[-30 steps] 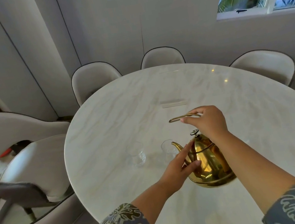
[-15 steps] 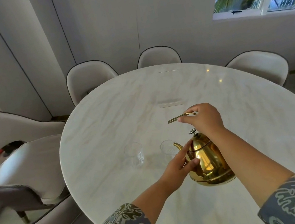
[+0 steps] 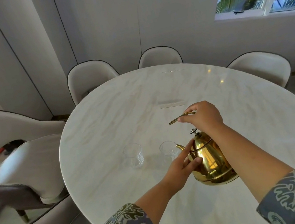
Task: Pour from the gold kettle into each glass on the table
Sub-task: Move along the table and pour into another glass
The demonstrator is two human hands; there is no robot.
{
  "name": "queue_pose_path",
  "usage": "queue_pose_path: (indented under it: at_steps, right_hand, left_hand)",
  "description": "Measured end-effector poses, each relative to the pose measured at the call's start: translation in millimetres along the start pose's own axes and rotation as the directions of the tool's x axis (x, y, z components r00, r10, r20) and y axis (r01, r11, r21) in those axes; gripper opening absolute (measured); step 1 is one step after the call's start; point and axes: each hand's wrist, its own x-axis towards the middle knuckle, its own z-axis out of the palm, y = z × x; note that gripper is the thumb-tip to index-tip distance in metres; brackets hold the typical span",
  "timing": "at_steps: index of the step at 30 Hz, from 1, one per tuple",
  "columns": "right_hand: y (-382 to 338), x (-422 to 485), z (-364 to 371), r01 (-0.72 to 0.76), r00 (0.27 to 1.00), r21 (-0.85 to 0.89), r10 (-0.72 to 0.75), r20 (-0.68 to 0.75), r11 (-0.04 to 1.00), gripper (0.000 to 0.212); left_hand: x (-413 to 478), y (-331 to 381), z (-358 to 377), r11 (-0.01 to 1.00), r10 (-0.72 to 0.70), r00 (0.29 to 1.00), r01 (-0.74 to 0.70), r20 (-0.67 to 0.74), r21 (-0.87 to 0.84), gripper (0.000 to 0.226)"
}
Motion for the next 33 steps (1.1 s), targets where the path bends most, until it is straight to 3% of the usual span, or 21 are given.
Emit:
queue_pose_path:
  at_steps: [33]
  right_hand:
    - [-11, 19, -7, 0.031, 0.994, -0.048, -0.025, 0.108, 0.998, 0.027]
  left_hand:
    - [4, 19, 14, 0.999, 0.004, 0.995, -0.009, -0.103, -0.049, 0.058]
